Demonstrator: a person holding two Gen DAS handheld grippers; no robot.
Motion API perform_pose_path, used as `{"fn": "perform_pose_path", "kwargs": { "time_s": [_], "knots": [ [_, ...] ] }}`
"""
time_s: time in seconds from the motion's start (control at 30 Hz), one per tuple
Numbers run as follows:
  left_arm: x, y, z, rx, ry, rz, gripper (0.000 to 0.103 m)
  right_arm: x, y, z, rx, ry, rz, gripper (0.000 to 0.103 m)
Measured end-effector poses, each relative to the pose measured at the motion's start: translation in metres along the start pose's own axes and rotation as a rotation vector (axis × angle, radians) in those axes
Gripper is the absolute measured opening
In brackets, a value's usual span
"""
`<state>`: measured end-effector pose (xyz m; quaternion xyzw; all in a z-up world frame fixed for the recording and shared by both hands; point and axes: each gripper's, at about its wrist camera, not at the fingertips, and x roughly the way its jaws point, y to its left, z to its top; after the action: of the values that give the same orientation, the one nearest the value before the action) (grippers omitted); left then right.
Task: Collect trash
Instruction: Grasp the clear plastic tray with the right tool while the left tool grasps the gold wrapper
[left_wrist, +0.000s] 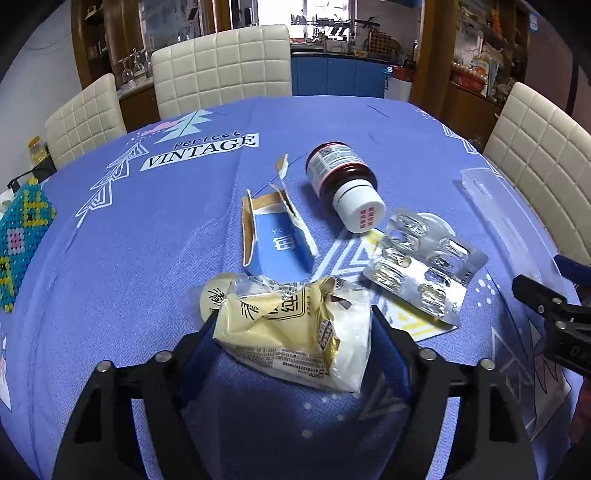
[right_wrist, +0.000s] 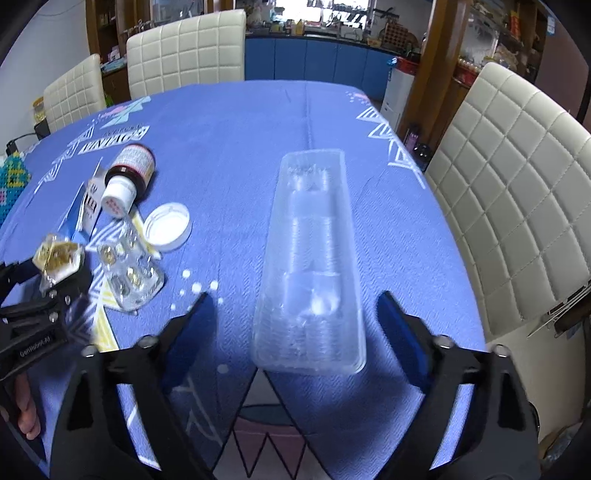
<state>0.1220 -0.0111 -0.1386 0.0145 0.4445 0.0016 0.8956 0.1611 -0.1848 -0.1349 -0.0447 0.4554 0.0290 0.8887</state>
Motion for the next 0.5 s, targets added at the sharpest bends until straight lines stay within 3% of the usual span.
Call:
{"fn": "perform_pose_path", "kwargs": {
  "time_s": [0.07,0.27,0.5],
  "knots": [
    [-0.001,-0.002,-0.001,-0.001,0.001,0.000,0.064,0.001,0.001,-0.004,-0.010,0.016,0.008,0.055],
    [-0.011,-0.003,-0.006,-0.012,0.001,-0.001,0.048,-0.012,0.001,-0.011,-0.025,-0.012,0.016,0.053],
    [-0.036,-0.023,-0.018,0.012,-0.021,-0.007,0.044,-0.038,-0.009,-0.022,-0.021,-0.050,0.045,0.053]
  ]
}}
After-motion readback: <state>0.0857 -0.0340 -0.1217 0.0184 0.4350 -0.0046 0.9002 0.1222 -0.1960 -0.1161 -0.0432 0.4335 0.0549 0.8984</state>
